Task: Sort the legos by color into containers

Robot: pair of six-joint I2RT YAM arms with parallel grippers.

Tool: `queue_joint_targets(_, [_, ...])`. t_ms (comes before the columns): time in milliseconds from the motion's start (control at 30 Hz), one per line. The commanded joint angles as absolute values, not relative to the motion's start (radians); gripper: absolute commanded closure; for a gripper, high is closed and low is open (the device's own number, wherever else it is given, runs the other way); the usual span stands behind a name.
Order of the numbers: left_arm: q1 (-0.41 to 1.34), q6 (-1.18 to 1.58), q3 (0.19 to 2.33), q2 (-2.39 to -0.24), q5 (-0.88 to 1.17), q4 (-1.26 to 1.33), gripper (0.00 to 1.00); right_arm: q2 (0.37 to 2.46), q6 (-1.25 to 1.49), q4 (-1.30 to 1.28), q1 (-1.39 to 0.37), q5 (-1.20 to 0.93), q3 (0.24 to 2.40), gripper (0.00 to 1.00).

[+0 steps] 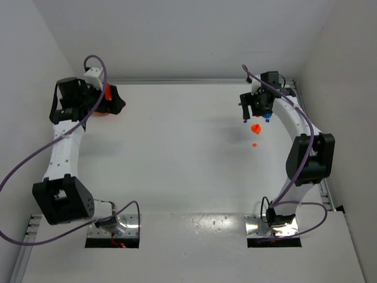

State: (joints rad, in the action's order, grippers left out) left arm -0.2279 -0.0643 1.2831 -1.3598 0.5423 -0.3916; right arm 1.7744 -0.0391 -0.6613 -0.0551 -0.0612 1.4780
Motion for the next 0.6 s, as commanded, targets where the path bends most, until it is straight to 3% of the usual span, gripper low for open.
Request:
queue_joint_targets(0, [-0.232, -0.144, 1.249, -1.304, 0.699, -0.451, 0.00, 1.761, -0.118, -0.595, -0.032, 0.031, 1.486, 0.26])
queue_joint_targets(267, [-0.232, -0.124, 1.238, -1.295, 0.785, -0.472, 0.00, 1.989, -0.032, -0.604, 0.070, 0.042, 1.704, 0.36])
queue_joint_targets(433, [-0.222, -0.124, 1.238, -1.304, 0.785, -0.472, 0.00, 2.241, 0.024, -0.722, 0.155, -0.112, 1.957, 0.52])
queue_joint_targets(567, [-0.222, -0.124, 1.247, -1.322, 0.785, -0.472, 0.00, 2.287, 0.067, -0.713, 0.202, -0.186, 1.983, 0.54])
